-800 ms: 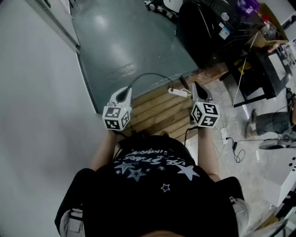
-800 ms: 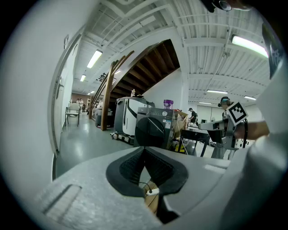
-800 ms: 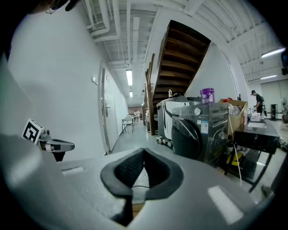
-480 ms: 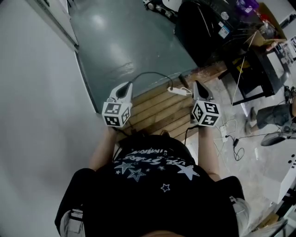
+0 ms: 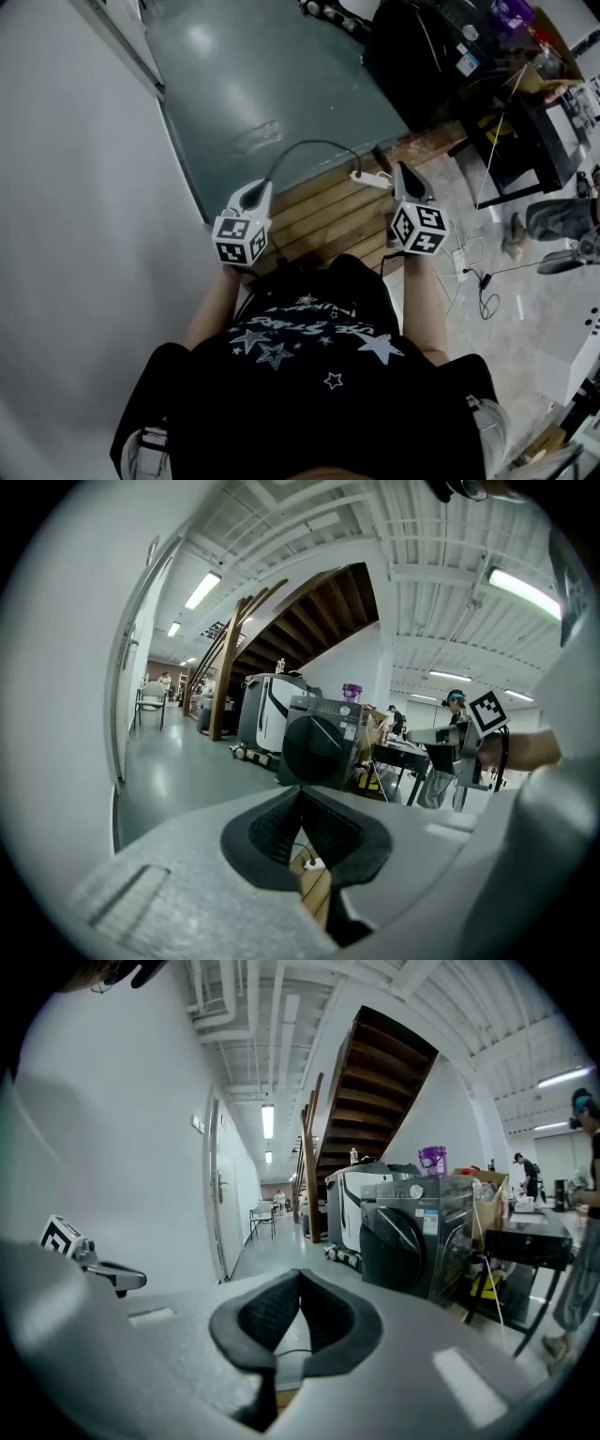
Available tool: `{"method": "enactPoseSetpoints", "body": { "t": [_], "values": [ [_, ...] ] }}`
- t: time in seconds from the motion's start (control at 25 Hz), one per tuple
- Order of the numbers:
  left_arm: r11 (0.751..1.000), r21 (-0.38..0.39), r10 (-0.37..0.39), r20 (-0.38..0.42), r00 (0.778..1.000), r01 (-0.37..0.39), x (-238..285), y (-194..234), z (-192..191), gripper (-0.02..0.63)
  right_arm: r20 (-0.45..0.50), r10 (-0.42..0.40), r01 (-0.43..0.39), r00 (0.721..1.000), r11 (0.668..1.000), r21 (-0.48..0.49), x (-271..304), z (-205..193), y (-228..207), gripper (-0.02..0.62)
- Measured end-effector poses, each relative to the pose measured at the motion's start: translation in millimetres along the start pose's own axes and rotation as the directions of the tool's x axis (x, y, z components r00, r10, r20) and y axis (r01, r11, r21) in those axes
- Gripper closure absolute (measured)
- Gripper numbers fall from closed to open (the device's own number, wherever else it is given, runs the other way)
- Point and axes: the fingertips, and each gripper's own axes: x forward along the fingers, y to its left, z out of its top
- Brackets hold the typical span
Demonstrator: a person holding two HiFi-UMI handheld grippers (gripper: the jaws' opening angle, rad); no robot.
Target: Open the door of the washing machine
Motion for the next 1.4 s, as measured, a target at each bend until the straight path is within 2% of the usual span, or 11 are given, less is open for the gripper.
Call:
{"method": "enactPoseSetpoints", "body": {
  "t": [0.12,0.28,0.4,0.52,0.68,0.8,0.96,1.12,1.4],
  "values": [
    [1.0,-0.009,0.003,0.004,1.0,-0.003,-3.6,21.6,2.6,0.595,0.025,0.004,-0.004,1.0,0.999,0.033,-0.3,0.2,15.9,0.588],
    [0.999,-0.041,0.023,0.008,1.0,-0.022,-10.3,39.4,-3.4,0.595,-0.041,0.044,-0.044,0.998,0.999,0.012,-2.5,-14.2,28.2,0.43],
    [0.996,-0.077,0.034,-0.001,0.999,-0.034,-6.8,45.7,-9.2,0.595,-0.076,0.009,-0.005,0.997,0.999,0.045,4.4,-21.4,13.5,0.341],
    [0.995,-0.096,0.035,-0.038,0.999,-0.038,1.6,53.1,-19.7,0.595,-0.106,-0.019,0.027,0.994,0.997,0.074,20.9,-33.8,4.5,0.321],
    [0.995,-0.088,0.042,-0.095,0.995,-0.051,34.2,68.2,-22.6,0.595,-0.167,-0.011,0.026,0.986,0.996,0.09,58.6,-50.6,-10.9,0.321],
    [0.996,-0.081,0.029,-0.121,0.992,-0.039,81.5,77.2,-11.9,0.595,-0.167,-0.02,0.042,0.986,0.991,0.131,92.9,-50.5,-35.5,0.321],
    [0.999,-0.017,-0.045,-0.16,0.986,0.043,160.1,70.6,3.9,0.595,-0.174,-0.047,0.079,0.984,0.98,0.182,140.6,-55.3,-80.8,0.321],
    [0.995,0.001,-0.099,-0.196,0.976,0.101,246.8,63.5,25.5,0.595,-0.191,-0.069,0.116,0.979,0.963,0.245,194.5,-52.9,-135.3,0.321],
    [0.982,0.058,-0.161,-0.25,0.955,0.181,397.2,43.3,104.4,0.595,-0.237,-0.105,0.171,0.966,0.946,0.277,279.0,-15.7,-232.8,0.321]
  ]
}}
